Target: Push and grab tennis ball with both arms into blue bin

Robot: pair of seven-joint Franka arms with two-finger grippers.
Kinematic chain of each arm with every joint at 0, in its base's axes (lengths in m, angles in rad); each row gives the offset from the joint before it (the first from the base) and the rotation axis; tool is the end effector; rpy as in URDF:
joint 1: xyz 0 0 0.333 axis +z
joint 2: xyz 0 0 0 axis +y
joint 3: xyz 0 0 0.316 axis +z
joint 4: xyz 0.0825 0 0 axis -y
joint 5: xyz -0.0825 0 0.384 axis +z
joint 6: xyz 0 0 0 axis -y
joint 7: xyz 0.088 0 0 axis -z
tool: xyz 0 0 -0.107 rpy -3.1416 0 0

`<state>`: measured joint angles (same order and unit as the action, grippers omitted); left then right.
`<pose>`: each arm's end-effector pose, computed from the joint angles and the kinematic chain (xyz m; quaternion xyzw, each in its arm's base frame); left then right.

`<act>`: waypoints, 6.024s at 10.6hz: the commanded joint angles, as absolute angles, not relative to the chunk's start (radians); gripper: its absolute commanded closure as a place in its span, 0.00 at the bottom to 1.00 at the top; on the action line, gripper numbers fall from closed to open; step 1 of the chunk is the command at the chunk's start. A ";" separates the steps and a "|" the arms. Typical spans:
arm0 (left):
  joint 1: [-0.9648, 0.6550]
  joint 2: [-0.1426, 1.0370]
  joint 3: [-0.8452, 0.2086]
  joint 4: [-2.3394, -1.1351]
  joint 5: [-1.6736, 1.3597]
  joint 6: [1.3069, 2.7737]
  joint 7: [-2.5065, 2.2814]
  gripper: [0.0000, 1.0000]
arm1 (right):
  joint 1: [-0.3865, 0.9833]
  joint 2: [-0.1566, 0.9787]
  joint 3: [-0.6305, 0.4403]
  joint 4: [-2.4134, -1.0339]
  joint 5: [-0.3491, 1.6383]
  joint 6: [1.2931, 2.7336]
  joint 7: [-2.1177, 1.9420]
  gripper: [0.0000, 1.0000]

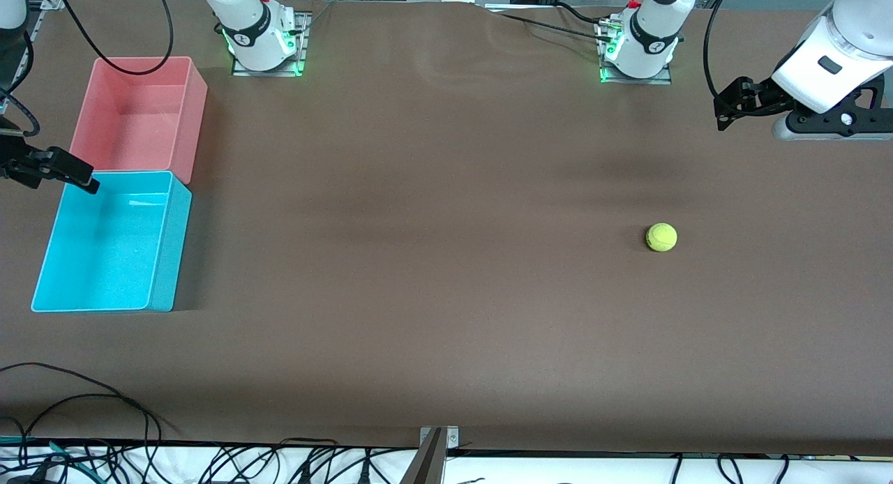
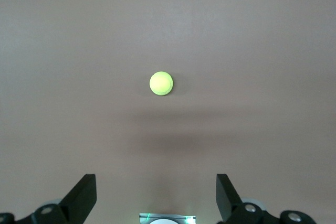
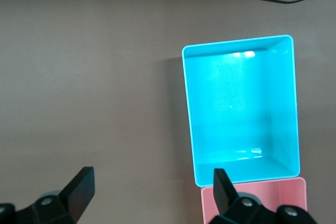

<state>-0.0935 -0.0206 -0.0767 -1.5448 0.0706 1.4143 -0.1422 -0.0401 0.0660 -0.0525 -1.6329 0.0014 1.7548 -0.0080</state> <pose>0.5251 -0.0822 0.6352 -0.9978 0.0103 0.0487 0.0440 0.5859 -0.0534 0.5738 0.9987 -0.0423 0.0279 0.0024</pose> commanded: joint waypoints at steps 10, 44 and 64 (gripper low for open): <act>-0.074 -0.006 -0.060 -1.497 -0.006 1.390 -0.147 0.00 | -0.043 0.067 -0.054 -1.614 -0.003 1.744 -0.012 0.00; -0.078 -0.005 -0.066 -1.496 0.000 1.390 -0.149 0.00 | -0.044 0.071 -0.061 -1.614 0.002 1.749 -0.011 0.00; -0.077 -0.005 -0.064 -1.496 0.000 1.390 -0.147 0.00 | -0.044 0.072 -0.060 -1.614 0.005 1.750 -0.009 0.00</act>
<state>-0.0804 -0.0201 -0.0632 -1.5328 0.0118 1.4143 -0.1428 -0.0412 0.0669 -0.0607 -1.6328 0.0015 1.7563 -0.0080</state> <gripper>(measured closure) 0.000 0.000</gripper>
